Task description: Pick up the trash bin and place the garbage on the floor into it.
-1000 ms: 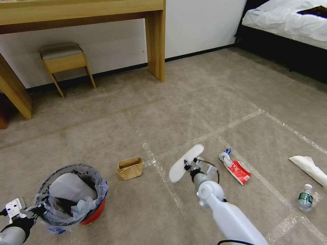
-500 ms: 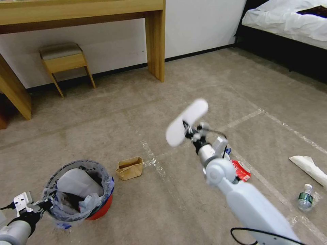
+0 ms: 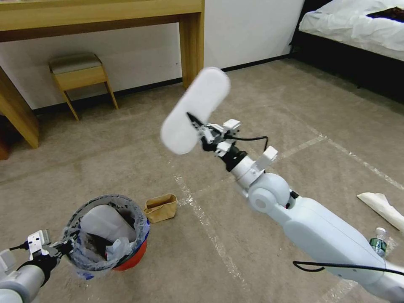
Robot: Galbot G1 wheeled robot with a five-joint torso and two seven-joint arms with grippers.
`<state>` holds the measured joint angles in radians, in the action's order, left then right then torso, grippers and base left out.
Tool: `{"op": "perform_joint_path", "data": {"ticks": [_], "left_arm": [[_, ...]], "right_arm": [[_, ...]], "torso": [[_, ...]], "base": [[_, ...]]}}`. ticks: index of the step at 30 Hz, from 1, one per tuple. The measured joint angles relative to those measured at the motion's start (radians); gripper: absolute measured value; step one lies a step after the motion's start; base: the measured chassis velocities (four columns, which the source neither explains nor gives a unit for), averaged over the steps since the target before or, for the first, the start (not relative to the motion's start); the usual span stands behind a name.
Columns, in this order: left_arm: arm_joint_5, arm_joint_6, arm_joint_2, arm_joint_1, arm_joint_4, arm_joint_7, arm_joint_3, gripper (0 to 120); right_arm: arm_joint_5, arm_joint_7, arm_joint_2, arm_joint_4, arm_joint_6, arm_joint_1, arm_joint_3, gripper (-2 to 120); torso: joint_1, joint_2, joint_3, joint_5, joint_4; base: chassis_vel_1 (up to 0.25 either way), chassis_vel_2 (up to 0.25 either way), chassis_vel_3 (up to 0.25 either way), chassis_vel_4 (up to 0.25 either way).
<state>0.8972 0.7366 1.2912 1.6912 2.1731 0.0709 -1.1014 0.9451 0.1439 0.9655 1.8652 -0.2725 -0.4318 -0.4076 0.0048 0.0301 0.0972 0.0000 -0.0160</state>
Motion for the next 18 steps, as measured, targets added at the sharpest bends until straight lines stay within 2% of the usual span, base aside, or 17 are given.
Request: {"op": "perform_joint_path", "data": {"ticks": [7, 18], "left_arm": [[0.001, 0.0, -0.007, -0.006, -0.007, 0.001, 0.016, 1], [0.013, 0.0, -0.032, -0.02, -0.018, 0.007, 0.034, 1]], "right_arm": [[-0.027, 0.059, 0.034, -0.057, -0.032, 0.17, -0.181, 0], [-0.123, 0.087, 0.106, -0.169, -0.079, 0.257, -0.369, 0]], "torso": [[0.0, 0.0, 0.0, -0.0002, 0.0001], [0.0, 0.0, 0.0, -0.0001, 0.0]], "base": [[0.0, 0.0, 0.0, 0.0], [0.0, 0.0, 0.0, 0.0]]}}
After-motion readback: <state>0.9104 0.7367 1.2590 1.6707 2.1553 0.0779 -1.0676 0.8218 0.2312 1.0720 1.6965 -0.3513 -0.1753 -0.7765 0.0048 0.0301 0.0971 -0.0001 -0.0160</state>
